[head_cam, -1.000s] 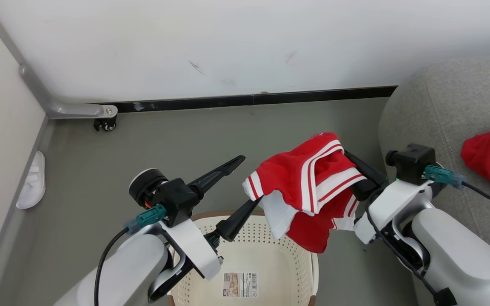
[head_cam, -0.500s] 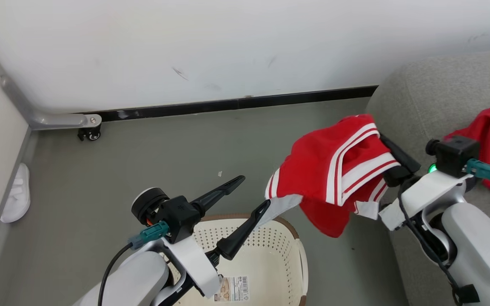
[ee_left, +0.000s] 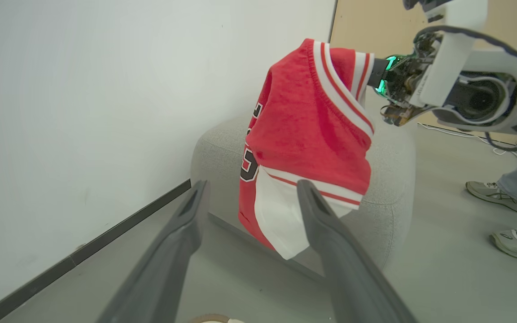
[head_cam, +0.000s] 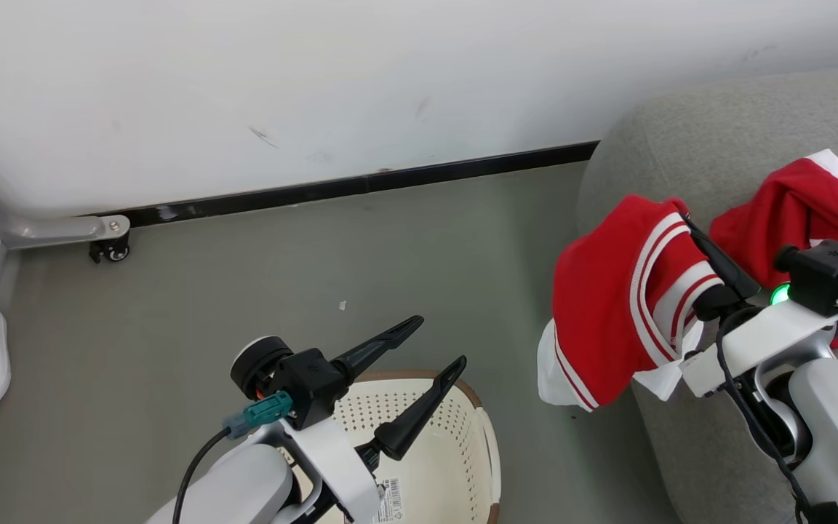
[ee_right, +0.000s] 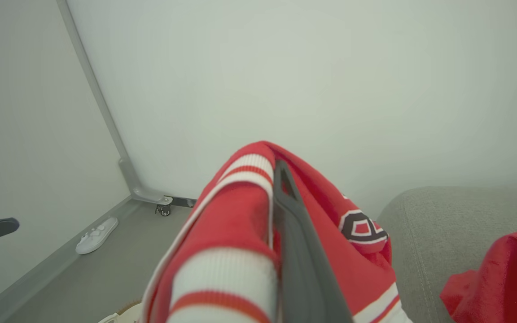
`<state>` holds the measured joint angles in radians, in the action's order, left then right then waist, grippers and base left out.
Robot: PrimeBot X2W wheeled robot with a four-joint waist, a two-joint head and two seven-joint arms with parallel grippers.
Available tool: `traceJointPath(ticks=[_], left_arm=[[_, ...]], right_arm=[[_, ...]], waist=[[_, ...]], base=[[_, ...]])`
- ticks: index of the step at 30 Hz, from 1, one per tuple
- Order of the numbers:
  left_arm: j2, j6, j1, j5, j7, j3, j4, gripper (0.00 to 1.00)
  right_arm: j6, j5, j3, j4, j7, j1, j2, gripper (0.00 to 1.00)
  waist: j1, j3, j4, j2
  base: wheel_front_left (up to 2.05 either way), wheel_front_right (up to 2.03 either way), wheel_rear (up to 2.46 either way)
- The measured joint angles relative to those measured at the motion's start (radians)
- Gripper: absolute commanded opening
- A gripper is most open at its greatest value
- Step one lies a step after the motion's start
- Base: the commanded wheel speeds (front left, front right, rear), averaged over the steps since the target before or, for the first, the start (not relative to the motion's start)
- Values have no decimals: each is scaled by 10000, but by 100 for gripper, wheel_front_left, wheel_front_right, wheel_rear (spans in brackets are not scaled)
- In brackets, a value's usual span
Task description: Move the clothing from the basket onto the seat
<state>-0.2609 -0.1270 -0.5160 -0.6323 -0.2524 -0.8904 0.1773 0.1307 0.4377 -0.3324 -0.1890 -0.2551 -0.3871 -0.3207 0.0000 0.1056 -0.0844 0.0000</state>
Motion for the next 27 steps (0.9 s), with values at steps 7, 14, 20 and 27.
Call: traceJointPath(ticks=[7, 14, 20, 27], left_arm=[[27, 0, 126, 0, 0, 25, -58, 100], [19, 0, 151, 0, 0, 23, -180, 100], [15, 0, 162, 0, 0, 19, -267, 100], [-38, 0, 221, 4, 0, 142, -303, 100]], right_arm=[[0, -128, 368, 435, 0, 409, 4, 0], [0, -451, 876, 924, 0, 616, 48, 0], [0, -596, 1285, 1197, 0, 1046, 123, 0], [0, -610, 1488, 1509, 0, 1177, 299, 0]], waist=[[0, 5, -408, 0], [0, 56, -834, 0], [0, 108, -1205, 0], [-1, 160, -1593, 0]], base=[[0, 0, 0], [0, 0, 0], [0, 0, 0], [0, 0, 0]])
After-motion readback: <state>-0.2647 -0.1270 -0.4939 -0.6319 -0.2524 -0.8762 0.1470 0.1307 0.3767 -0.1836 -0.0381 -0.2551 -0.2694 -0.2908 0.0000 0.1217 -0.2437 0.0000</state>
